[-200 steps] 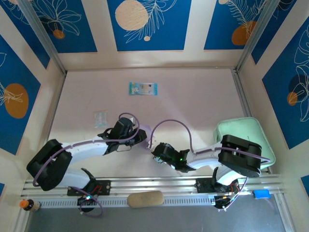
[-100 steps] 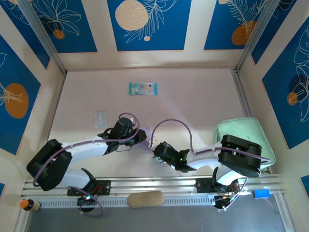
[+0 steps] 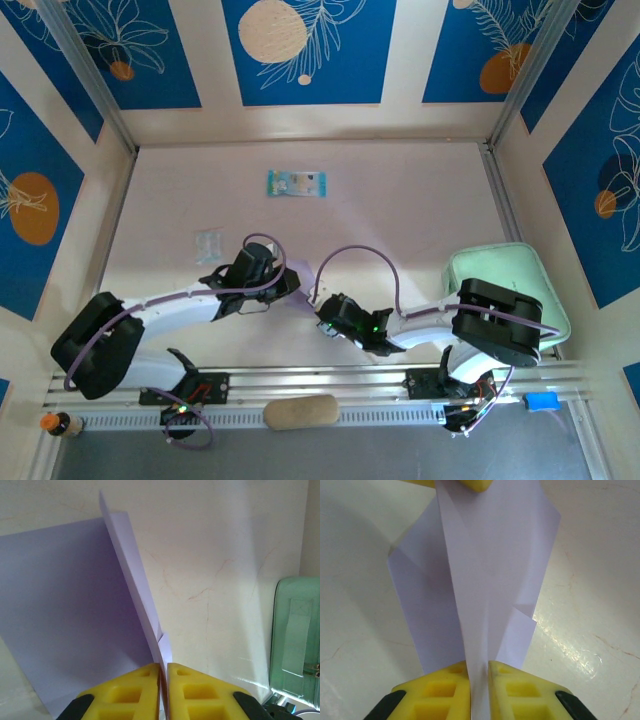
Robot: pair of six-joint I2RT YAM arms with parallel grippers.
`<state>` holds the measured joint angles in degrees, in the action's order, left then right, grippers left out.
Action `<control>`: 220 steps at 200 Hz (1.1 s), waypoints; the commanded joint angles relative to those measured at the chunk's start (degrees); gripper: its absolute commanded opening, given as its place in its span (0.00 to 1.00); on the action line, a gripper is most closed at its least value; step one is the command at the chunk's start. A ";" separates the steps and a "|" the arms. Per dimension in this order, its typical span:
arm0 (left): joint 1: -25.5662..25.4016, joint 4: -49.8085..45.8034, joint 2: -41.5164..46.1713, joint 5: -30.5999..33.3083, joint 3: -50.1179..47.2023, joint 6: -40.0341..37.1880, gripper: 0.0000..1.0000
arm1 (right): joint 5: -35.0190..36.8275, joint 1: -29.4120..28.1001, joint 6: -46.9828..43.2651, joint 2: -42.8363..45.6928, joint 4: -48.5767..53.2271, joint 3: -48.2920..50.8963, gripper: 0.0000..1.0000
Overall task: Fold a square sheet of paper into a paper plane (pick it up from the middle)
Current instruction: Perform the fourth fold on the wing at the bottom-center of the table.
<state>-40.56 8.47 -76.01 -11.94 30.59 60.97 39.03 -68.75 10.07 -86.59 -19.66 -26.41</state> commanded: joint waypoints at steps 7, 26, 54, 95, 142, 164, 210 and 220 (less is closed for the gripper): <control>0.49 -0.78 0.96 0.52 0.43 -0.26 0.11 | 0.25 0.45 0.18 0.06 0.28 -1.27 0.17; 0.49 -0.56 0.78 0.34 0.44 -0.15 0.10 | 0.61 0.53 0.22 -0.20 0.07 -1.35 0.18; 0.48 -0.32 0.51 0.26 0.27 0.01 0.11 | 0.61 0.69 -0.11 -0.68 -0.11 -1.61 0.19; 0.48 -0.03 0.12 0.08 0.25 0.11 0.11 | 0.26 0.75 0.02 -1.12 -0.38 -1.66 0.15; 0.49 -0.21 0.42 0.19 0.21 0.11 0.11 | 0.18 0.76 0.45 -1.73 0.33 -1.97 0.11; 0.59 -0.42 0.60 0.26 0.22 0.03 0.11 | 0.00 0.90 0.73 -2.00 0.41 -2.12 0.13; 0.61 -1.01 0.94 0.30 0.44 -0.07 0.11 | -0.18 1.03 0.23 -2.69 -0.42 -2.41 0.14; 0.65 -1.00 1.01 0.43 0.20 -0.06 0.11 | 0.00 0.97 0.22 -2.80 -0.55 -2.49 0.13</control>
<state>-40.51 8.47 -76.01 -11.94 30.59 61.01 38.98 -68.03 10.09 -88.47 -19.68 -27.40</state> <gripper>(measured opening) 0.107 0.134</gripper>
